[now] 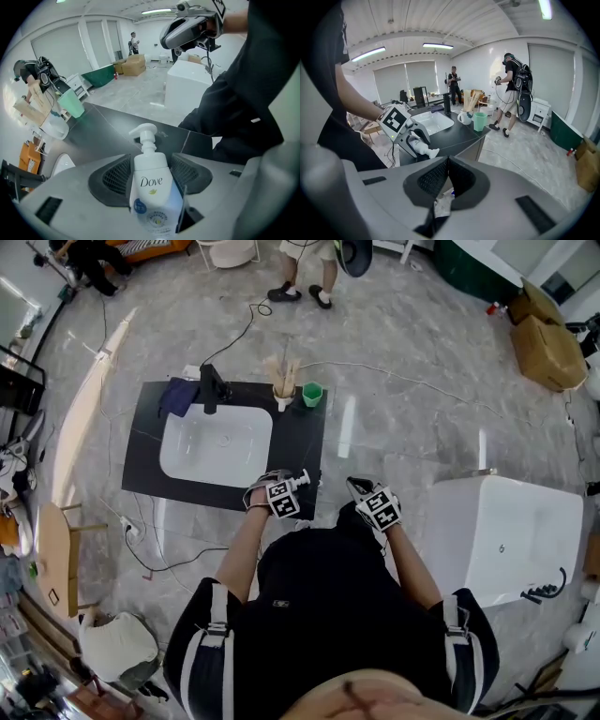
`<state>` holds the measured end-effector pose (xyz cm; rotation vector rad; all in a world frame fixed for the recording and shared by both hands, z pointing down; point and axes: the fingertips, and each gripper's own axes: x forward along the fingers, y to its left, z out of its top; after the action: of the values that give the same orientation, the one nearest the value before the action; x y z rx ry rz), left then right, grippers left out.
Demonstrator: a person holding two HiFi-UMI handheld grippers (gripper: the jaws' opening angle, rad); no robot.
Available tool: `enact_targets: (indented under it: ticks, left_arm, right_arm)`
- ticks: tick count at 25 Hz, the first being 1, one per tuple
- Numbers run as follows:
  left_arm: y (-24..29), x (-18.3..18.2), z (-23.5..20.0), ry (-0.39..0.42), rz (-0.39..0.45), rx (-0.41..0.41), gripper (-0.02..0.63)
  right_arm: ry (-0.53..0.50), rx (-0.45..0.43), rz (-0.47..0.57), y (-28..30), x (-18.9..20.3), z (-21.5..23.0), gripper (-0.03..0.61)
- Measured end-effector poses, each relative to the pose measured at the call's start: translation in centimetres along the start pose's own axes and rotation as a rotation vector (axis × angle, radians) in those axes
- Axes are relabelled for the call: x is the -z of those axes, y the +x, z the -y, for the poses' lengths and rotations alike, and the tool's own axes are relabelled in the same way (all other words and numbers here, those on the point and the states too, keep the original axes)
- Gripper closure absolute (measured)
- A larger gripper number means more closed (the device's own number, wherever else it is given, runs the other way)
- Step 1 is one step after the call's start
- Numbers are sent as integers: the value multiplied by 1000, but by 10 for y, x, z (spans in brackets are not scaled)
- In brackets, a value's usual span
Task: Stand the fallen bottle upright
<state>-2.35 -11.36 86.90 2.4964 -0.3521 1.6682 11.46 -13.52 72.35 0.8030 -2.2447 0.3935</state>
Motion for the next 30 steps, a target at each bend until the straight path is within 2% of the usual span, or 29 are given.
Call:
enact_targets:
  ticks: [5,12,15,22,30]
  left_arm:
    - [9,2,1,-1,-60,15,360]
    - [5,2,-1,-32,-49,14,367]
    - [-7,-2,-6,-80,2,-10,368]
    - [-47,-14,-27,-258,179,-83,370]
    - [-81,-6,-37,-414,346,-137,373]
  right_arm:
    - [3,5,1,-1,1,1,518]
    - [14,12,-3,-4,5,5,518]
    - [12,9,1,-4,2,6,518]
    - [-14,-15,15,4,-9,-2,518]
    - [-38,-39,20,13,-11,-18,518]
